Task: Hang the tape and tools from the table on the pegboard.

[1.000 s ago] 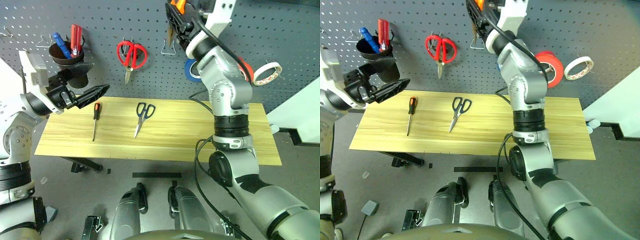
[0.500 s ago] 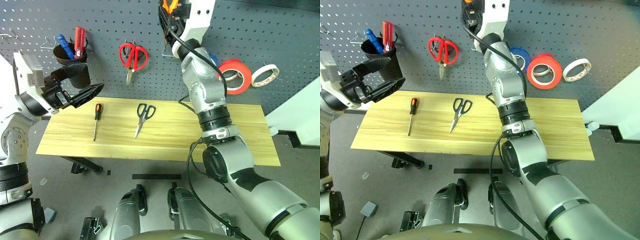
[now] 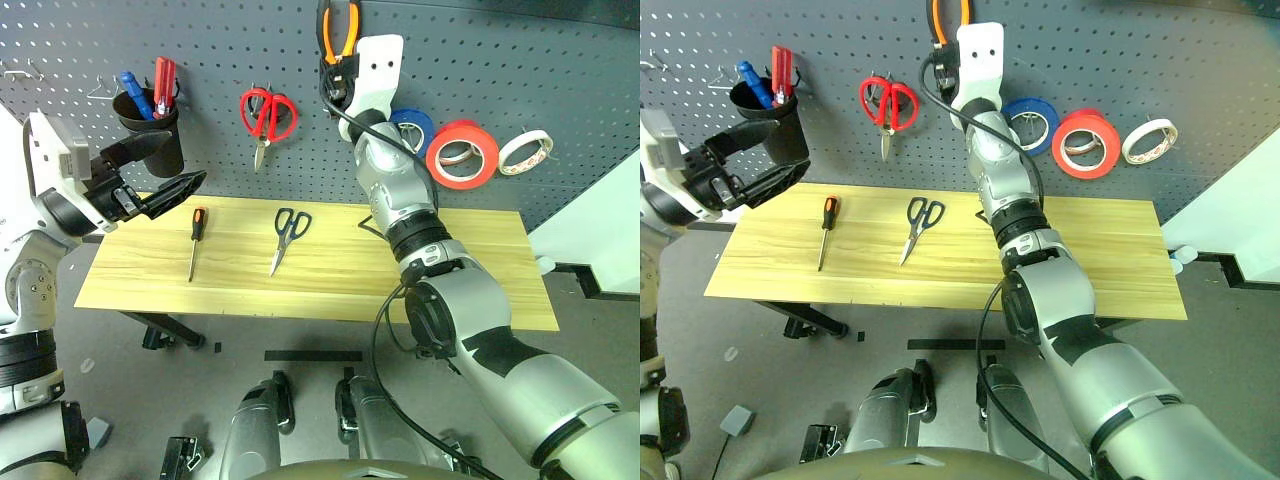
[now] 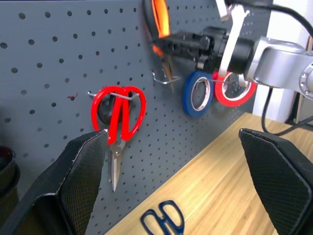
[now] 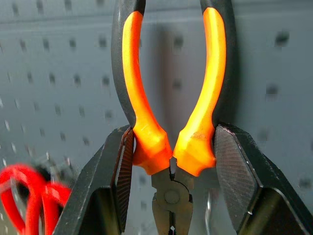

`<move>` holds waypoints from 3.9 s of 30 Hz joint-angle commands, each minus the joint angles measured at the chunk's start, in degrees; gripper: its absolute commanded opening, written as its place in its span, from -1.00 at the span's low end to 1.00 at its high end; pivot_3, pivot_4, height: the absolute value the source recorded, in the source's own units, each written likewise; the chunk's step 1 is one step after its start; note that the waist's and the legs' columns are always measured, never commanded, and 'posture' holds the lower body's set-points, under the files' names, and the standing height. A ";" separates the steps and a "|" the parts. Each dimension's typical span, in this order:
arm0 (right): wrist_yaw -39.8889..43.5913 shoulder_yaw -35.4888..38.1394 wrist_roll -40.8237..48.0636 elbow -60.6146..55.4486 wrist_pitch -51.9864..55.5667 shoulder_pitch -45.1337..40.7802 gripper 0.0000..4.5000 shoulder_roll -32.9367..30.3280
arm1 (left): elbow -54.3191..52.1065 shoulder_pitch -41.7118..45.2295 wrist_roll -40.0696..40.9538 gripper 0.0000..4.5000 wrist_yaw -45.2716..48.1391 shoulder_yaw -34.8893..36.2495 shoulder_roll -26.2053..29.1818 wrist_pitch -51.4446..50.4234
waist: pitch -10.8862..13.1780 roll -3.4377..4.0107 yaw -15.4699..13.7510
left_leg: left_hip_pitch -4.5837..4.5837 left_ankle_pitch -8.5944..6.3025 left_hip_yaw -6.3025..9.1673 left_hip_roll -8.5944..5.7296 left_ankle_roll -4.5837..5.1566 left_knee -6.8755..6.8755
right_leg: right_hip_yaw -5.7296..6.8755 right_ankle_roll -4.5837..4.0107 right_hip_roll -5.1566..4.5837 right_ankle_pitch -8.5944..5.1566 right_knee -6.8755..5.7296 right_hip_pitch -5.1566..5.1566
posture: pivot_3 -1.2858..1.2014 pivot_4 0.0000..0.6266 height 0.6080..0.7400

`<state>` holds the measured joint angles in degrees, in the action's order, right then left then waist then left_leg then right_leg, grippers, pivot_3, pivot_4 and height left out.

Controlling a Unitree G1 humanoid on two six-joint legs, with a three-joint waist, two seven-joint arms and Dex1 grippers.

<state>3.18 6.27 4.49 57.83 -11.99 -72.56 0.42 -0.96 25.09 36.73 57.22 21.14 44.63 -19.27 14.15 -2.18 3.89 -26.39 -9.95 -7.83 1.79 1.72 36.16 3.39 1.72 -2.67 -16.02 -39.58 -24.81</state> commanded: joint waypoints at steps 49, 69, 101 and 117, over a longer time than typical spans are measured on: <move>32.42 -8.82 30.36 -56.07 73.47 31.13 0.99 -31.86 | -0.51 -8.20 -23.76 1.00 -40.82 -13.14 -24.36 -2.48 | -2.56 0.43 -3.07 | -0.11 0.03 -0.07 0.09 0.19 -0.20 | 0.06 -0.58 -0.27 0.55 0.51 -0.13 | 0.04 -0.45 1.00; 65.27 -16.45 10.27 -30.31 24.95 31.28 0.99 -35.10 | 39.05 15.74 -30.95 1.00 -50.35 -17.08 -37.87 2.27 | 2.47 0.61 -3.07 | -0.13 0.21 -0.10 0.10 1.02 -0.04 | 0.31 -0.15 -0.44 0.67 0.79 0.06 | -0.05 0.17 1.00; 60.70 -12.79 5.17 -22.44 31.65 24.67 0.99 -33.86 | 68.37 39.70 -32.46 1.00 -62.24 -13.56 -45.74 -10.24 | 6.74 0.79 -1.33 | -0.53 0.18 -0.12 -0.02 1.07 -0.01 | 2.87 0.71 -1.97 1.07 1.49 0.18 | -0.10 0.19 1.00; 58.15 -13.04 3.83 -19.16 27.16 25.03 1.00 -32.69 | 66.13 37.93 -33.39 -0.70 -66.25 -13.07 -44.91 -17.35 | 6.71 0.80 -1.29 | -0.43 0.12 -0.14 -0.03 0.96 0.02 | 2.88 0.75 -1.99 1.09 1.48 0.30 | -0.10 0.04 1.00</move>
<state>61.47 -8.04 8.65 38.35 16.62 -47.39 -32.33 63.64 64.83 3.27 -7.98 7.76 -0.54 -34.46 20.86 -1.38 2.60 -26.82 -9.83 -7.98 1.76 2.67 36.18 6.27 2.48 -4.66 -14.92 -38.09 -24.51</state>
